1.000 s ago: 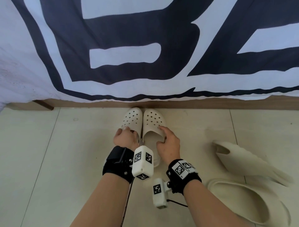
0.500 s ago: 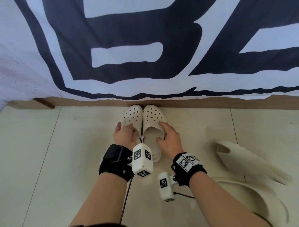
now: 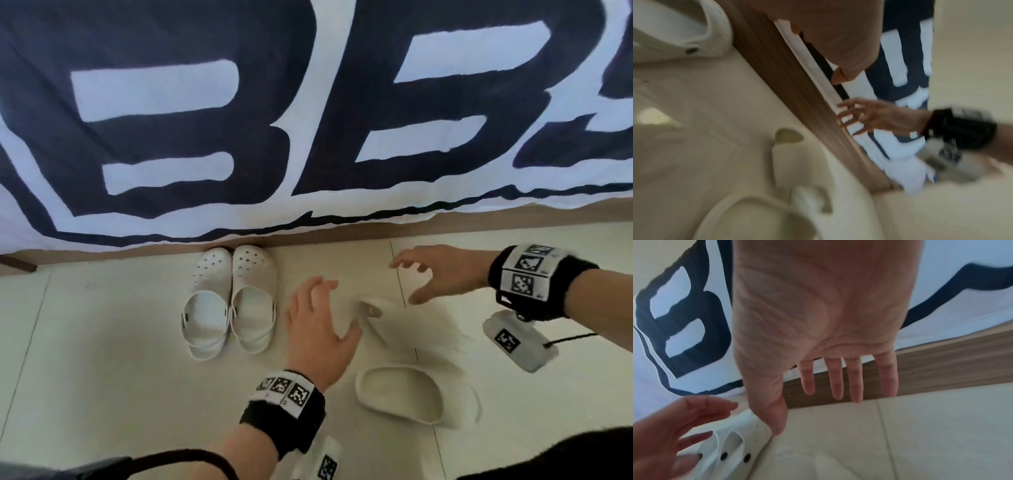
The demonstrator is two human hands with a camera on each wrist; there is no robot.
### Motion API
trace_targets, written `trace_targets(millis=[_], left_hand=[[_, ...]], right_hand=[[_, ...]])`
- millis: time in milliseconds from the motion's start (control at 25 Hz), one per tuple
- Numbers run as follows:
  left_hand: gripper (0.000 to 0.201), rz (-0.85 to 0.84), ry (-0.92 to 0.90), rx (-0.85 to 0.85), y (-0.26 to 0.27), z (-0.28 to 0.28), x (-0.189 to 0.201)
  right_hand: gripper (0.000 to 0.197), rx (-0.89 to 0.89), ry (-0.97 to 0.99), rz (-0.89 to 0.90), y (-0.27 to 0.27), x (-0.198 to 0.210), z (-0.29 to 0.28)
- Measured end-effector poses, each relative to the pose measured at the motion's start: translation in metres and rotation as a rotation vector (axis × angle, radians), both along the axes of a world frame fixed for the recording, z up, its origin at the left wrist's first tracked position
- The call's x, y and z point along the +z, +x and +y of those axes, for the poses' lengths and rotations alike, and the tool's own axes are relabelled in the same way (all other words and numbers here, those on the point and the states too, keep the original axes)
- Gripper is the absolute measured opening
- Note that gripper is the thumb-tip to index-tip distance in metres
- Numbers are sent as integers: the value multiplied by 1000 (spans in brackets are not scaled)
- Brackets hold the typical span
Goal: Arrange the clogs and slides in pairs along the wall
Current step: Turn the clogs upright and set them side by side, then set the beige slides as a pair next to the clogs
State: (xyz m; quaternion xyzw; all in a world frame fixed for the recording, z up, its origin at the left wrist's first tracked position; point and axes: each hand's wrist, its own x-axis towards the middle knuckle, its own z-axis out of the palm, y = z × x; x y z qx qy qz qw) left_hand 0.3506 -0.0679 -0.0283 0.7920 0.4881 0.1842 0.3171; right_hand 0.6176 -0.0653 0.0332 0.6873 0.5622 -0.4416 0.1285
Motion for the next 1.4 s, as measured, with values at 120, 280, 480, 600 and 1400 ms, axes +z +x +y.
trace_targets(millis=[120,280,480,600,1400], left_hand=[[68,146,83,-472,18,-44,-20],[94,388,112,-929,32,-78,-58],[110,465,142,-1020,52,-91,-80],[113,474,157,-1037,70,-98,-93],[123,650,-8,-999,81,-118,-128]], right_hand=[[99,7,54,-50,34,-15,-47],[108,-197,278,22,35,-61,-106],[95,-205,549,-97,-4,-107,-152],[74,-84,830,-316,-9,-130,-160],[121,147,611,-471,-26,-167,-136]])
